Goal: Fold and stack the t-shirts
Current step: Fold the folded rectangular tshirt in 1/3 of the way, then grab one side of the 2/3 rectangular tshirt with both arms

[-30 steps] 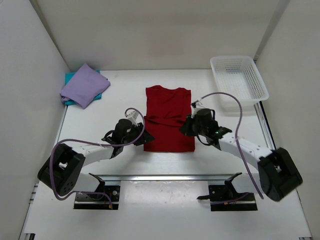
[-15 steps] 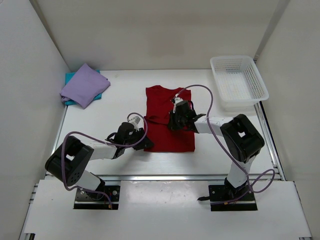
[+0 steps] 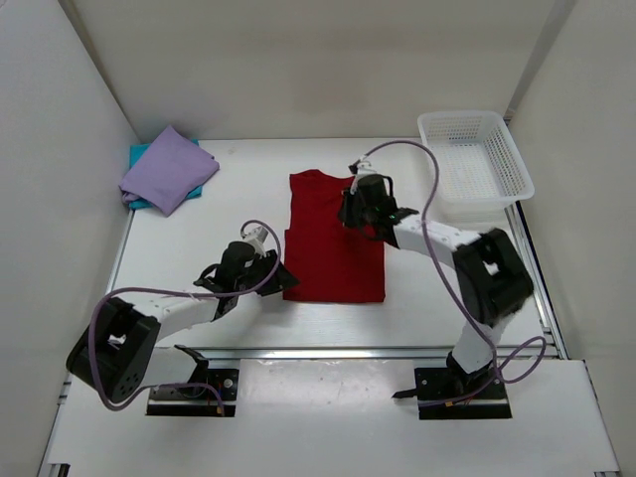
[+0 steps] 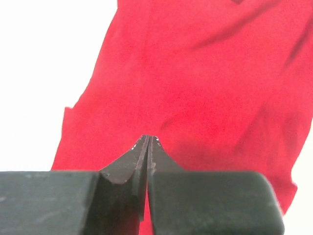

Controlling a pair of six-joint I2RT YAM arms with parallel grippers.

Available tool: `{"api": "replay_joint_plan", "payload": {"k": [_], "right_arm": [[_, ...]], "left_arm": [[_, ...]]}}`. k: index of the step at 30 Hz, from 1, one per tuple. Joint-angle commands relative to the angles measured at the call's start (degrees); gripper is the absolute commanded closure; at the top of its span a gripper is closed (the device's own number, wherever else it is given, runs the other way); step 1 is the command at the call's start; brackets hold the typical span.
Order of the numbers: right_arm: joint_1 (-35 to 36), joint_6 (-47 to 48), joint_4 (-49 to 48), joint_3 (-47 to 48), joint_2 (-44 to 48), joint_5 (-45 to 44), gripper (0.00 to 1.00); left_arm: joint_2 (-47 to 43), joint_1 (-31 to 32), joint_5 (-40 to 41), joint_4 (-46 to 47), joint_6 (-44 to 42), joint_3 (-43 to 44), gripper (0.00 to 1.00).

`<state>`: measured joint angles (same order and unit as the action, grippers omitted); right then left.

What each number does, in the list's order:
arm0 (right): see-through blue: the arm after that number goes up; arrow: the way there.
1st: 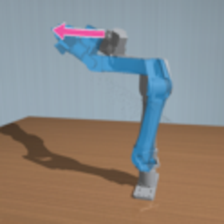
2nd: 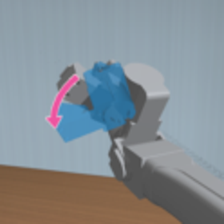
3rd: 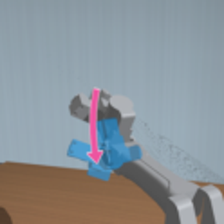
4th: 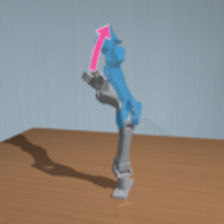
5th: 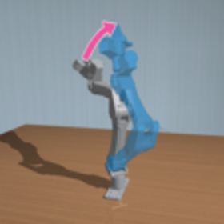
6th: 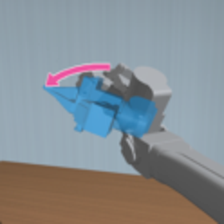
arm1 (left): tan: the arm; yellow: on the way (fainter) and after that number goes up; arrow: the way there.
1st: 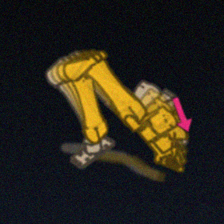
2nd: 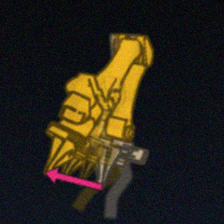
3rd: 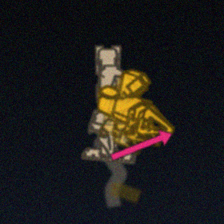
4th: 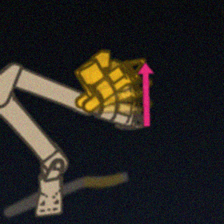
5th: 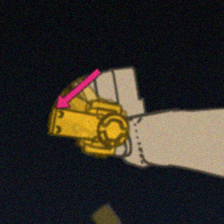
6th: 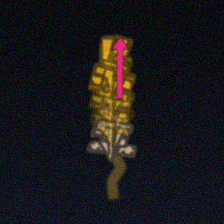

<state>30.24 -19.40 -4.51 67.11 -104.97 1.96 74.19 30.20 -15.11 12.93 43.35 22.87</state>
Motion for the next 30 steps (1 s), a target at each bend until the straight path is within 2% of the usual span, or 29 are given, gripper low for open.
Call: {"api": "replay_joint_plan", "payload": {"k": [1,6,8,10,13,18,21,27,30], "right_arm": [[1.0,-2.6,-2.3,-11.8,12.1,0.3,1.00],[1.1,-7.7,-1.9,-29.5,30.2,0.1,0.99],[0.7,-9.9,0.1,-34.7,36.5,0.7,0.90],[0.3,-11.6,1.9,-40.5,41.4,0.4,0.70],[-1.0,-13.0,6.8,-45.3,47.4,0.0,0.55],[-1.3,-15.3,7.3,-50.8,51.6,1.7,0.54],[-2.9,-16.3,3.9,-53.1,49.6,5.5,0.54],[-4.3,-17.1,-1.1,-54.6,46.2,11.0,0.66],[-7.4,-17.6,-4.5,-55.7,44.9,16.4,0.72]], "left_arm": [[-3.3,-1.7,1.8,-4.1,-2.3,-1.2,0.54],[-5.5,-3.5,2.4,-6.5,-3.9,-4.7,0.42],[-5.3,-3.8,2.0,-6.0,-4.1,-5.7,0.39],[-4.6,-3.6,1.8,-5.4,-3.6,-6.5,0.35],[-2.5,-2.3,1.5,-5.2,-3.5,-5.7,0.35],[-1.6,-0.9,1.9,-5.3,-3.6,-6.2,0.42],[-1.6,-0.1,4.3,-6.7,-4.7,-5.7,0.47],[-1.5,0.7,4.8,-6.6,-4.6,-6.5,0.49],[-0.6,0.3,4.0,-6.2,-4.5,-5.8,0.55]]}}
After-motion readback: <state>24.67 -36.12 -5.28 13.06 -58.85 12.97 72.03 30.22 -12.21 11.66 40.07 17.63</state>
